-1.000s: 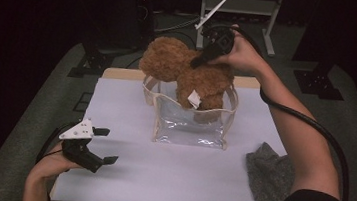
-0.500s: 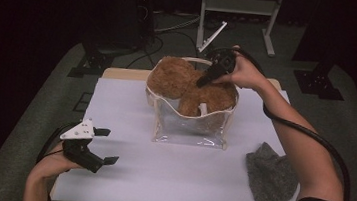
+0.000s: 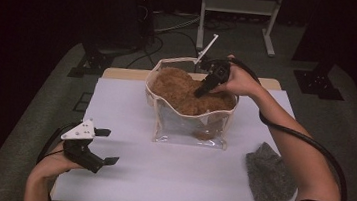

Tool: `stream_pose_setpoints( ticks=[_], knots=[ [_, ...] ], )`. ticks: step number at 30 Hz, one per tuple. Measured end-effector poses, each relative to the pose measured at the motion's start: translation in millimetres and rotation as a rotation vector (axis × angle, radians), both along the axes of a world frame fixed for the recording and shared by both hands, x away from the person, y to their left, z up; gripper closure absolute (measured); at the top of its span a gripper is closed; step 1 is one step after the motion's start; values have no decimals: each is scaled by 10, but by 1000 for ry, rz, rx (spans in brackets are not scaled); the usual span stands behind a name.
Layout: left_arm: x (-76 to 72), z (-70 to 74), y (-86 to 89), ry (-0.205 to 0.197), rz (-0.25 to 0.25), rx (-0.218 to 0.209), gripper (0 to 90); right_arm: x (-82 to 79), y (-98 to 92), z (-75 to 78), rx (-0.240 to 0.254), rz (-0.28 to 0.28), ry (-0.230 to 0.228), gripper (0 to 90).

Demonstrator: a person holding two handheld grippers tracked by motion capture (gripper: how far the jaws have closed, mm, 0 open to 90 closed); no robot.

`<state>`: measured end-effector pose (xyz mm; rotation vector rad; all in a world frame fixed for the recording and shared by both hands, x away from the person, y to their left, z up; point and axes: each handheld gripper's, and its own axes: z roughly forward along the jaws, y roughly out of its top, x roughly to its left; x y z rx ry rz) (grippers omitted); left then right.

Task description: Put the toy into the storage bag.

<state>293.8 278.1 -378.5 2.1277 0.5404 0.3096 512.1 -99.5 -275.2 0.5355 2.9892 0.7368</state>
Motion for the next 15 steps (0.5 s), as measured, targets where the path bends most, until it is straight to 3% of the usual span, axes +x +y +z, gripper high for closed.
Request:
stream_pose_setpoints(
  ticks=[2, 7, 15],
  knots=[
    [-2, 0, -1, 2, 0, -1, 30, -15, 8, 15, 6, -3, -11, 458],
    [1, -2, -9, 3, 0, -2, 30, -35, 29, 105, 61, 1, -41, 403],
    [1, 1, -8, 2, -3, -5, 29, -64, 177, 170, 165, 18, -73, 437]
  ],
)
